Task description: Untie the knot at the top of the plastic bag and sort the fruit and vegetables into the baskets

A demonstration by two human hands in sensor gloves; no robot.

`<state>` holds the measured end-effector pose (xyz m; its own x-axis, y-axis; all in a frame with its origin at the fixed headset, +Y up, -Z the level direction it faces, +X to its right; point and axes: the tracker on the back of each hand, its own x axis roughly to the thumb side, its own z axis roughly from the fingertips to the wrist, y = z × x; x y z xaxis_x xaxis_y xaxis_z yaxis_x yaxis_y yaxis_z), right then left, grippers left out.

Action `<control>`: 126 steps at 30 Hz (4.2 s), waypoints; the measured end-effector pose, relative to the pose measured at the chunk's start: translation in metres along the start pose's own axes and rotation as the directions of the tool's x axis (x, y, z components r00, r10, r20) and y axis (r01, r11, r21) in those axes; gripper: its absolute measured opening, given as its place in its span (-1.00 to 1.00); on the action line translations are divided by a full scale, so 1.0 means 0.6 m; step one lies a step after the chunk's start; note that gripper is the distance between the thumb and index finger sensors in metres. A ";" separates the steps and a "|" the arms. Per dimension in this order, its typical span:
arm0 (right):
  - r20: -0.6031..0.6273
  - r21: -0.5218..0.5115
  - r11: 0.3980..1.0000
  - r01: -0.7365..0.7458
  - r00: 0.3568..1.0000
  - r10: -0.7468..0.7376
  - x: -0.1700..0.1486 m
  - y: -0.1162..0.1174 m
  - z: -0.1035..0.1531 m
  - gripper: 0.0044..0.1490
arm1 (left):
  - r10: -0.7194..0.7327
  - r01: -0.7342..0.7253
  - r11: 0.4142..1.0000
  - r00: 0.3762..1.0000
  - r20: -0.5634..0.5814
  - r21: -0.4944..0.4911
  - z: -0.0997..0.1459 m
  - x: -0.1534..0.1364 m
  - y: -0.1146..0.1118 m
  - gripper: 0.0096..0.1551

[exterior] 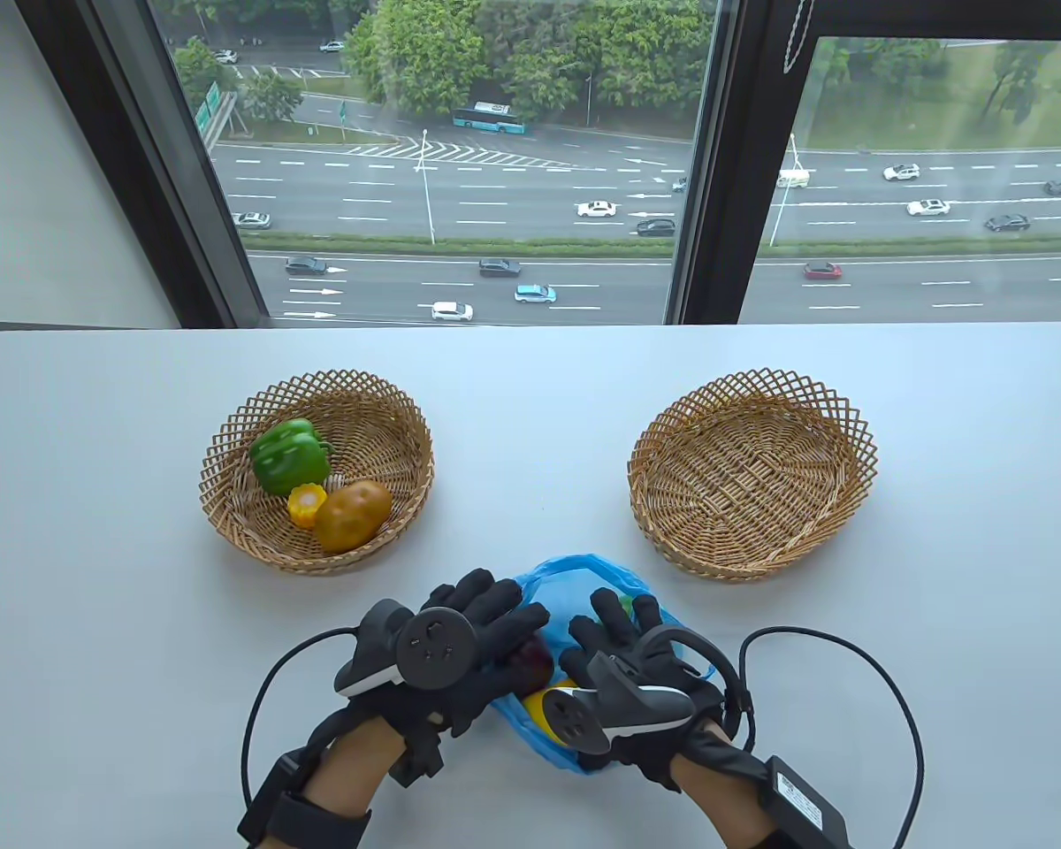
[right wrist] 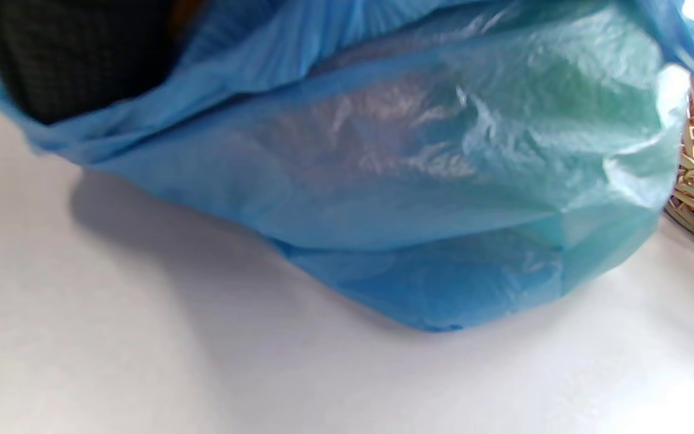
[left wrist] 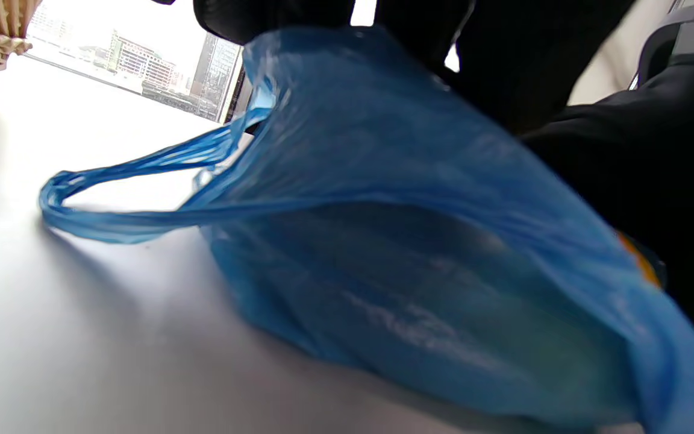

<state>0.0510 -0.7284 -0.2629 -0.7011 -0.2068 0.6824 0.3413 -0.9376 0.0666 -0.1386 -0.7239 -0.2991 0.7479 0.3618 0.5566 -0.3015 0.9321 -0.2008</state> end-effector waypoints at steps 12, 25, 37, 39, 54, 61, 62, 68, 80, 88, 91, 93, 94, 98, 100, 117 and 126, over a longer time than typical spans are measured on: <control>0.005 -0.137 0.985 0.107 0.994 -0.108 -0.039 -0.032 0.033 0.35 | 0.000 0.000 1.000 1.000 0.000 0.008 0.001 -0.002 0.002 -0.19; 0.005 -0.466 0.852 0.238 0.964 -0.267 -0.092 -0.054 0.072 0.30 | -0.005 0.005 1.000 1.000 0.004 0.013 0.002 -0.004 0.003 -0.19; -0.042 -0.699 0.666 0.261 0.915 -0.402 -0.152 -0.054 0.109 0.19 | 0.093 -0.092 0.979 0.996 0.000 0.183 0.023 -0.035 0.041 -0.05; -0.034 -0.708 0.645 0.288 0.898 -0.438 -0.165 -0.050 0.113 0.17 | 0.094 -0.088 0.972 0.995 -0.016 0.218 0.029 -0.044 0.050 -0.07; -0.075 -0.766 0.528 0.368 0.764 -0.641 -0.234 -0.013 0.128 0.13 | 0.115 -0.101 0.974 0.992 -0.059 0.203 0.031 -0.061 0.049 -0.08; -0.161 -0.769 0.550 0.325 0.735 -0.659 -0.261 0.019 0.122 0.02 | 0.117 -0.102 0.972 0.991 -0.060 0.211 0.032 -0.061 0.052 -0.08; -0.178 -0.768 0.560 0.311 0.736 -0.653 -0.263 0.022 0.120 0.00 | 0.117 -0.102 0.973 0.991 -0.061 0.209 0.032 -0.060 0.052 -0.08; -0.339 -0.720 0.681 0.137 0.787 -0.516 -0.264 0.037 0.103 -0.07 | 0.116 -0.101 0.974 0.991 -0.060 0.203 0.032 -0.059 0.051 -0.09; -0.362 -0.681 0.718 0.140 0.788 -0.497 -0.270 0.055 0.087 -0.14 | 0.120 -0.105 0.975 0.991 -0.062 0.196 0.031 -0.060 0.051 -0.09; -0.369 -0.655 0.741 0.148 0.793 -0.485 -0.270 0.061 0.076 -0.20 | 0.121 -0.107 0.973 0.991 -0.059 0.203 0.031 -0.060 0.052 -0.11; -0.376 -0.636 0.758 0.147 0.798 -0.471 -0.269 0.062 0.073 -0.22 | 0.114 -0.100 0.976 0.992 -0.059 0.192 0.030 -0.059 0.050 -0.11; -0.381 -0.604 0.781 0.156 0.804 -0.456 -0.268 0.062 0.070 -0.22 | 0.067 -0.053 0.982 0.995 -0.070 0.182 0.029 -0.057 0.049 -0.15; -0.376 -0.592 0.789 0.168 0.808 -0.454 -0.266 0.063 0.069 -0.25 | 0.048 -0.034 0.983 0.996 -0.074 0.179 0.029 -0.057 0.049 -0.17; -0.376 -0.580 0.797 0.170 0.812 -0.447 -0.265 0.066 0.065 -0.31 | 0.054 -0.039 0.981 0.995 -0.079 0.189 0.032 -0.060 0.053 -0.19; -0.373 -0.575 0.798 0.180 0.811 -0.451 -0.264 0.066 0.065 -0.33 | 0.063 -0.046 0.980 0.995 -0.083 0.196 0.034 -0.063 0.056 -0.19; -0.244 -0.668 0.702 0.247 0.819 -0.520 -0.226 0.013 0.087 -0.20 | 0.081 -0.063 0.976 0.993 -0.082 0.207 0.035 -0.064 0.059 -0.10; -0.011 -0.698 0.667 0.259 0.928 -0.372 -0.083 -0.057 0.078 0.17 | 0.068 -0.050 0.990 0.989 -0.131 0.132 0.032 -0.064 0.057 0.02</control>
<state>0.1038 -0.6727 -0.2652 -0.7845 0.1540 0.6006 -0.3911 -0.8746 -0.2865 -0.1890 -0.7063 -0.3116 0.7970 0.4231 0.4310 -0.4139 0.9023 -0.1205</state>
